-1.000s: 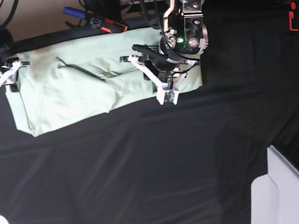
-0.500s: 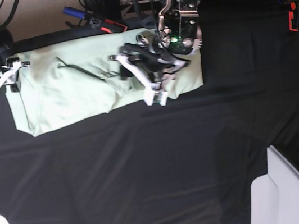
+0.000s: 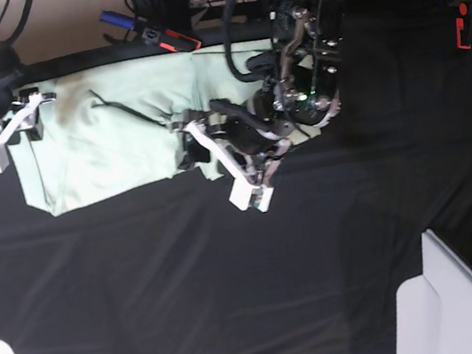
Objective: Fold the T-shirt properly
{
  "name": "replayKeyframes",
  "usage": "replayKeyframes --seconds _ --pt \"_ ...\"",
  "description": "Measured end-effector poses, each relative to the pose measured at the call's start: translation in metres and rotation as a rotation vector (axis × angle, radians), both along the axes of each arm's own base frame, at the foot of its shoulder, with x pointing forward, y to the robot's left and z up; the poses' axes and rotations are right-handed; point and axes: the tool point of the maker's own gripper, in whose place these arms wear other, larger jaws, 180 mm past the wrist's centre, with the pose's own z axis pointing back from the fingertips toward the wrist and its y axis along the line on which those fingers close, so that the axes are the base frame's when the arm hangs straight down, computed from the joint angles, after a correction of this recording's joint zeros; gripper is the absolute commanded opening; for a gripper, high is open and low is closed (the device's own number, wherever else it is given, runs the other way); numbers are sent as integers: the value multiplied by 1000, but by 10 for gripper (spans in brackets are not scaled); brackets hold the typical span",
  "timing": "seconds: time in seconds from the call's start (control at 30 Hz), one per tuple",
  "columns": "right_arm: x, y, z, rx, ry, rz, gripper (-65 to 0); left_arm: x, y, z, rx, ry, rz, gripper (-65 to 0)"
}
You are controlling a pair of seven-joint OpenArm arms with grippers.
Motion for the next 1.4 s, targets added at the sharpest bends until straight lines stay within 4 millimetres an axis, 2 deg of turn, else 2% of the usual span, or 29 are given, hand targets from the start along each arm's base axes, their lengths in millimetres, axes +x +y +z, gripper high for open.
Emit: replayKeyframes --seconds 0.13,0.17,0.2,0.3,0.33,0.4,0.43,0.57,0.63,0.73,0.83,0.9,1.0,1.13,1.3,1.4 --pt "4 21 -2 13 7 80 -414 3 50 6 112 -56 3 -274" --pt "4 27 -1 15 4 98 -415 3 66 7 127 -58 33 -302" --pt "3 34 3 15 -3 123 -424 3 90 7 156 -55 93 -358" --pt "1 60 26 7 -49 214 -480 -7 164 -1 239 -18 248 -598" --pt "3 72 34 17 -71 243 -492 -12 190 -3 275 -7 302 -650" --pt "6 102 45 63 -109 307 -486 -21 238 0 335 4 410 -650" --pt "3 112 45 84 -105 326 -474 -24 252 3 347 5 440 -650" --pt "-28 151 25 132 27 421 -429 -43 305 11 431 13 516 -650" --pt "-34 170 26 185 30 423 -403 -51 329 18 472 15 553 -650" --pt "-34 191 30 227 17 442 -367 -62 374 32 564 8 615 -650" --pt "-39 200 22 241 45 464 -357 -76 417 39 768 31 639 -650" --pt "-44 208 15 259 73 471 -357 -83 431 41 893 49 618 -650" --pt "-41 223 4 300 93 476 -357 -89 435 39 1008 64 586 -650" --pt "-39 229 -3 314 113 456 -358 -88 432 32 1039 78 569 -650" --pt "-42 240 -2 330 128 473 -358 -107 438 9 1047 167 565 -650" --pt "-43 242 -2 338 131 476 -358 -107 441 6 1046 180 572 -650"
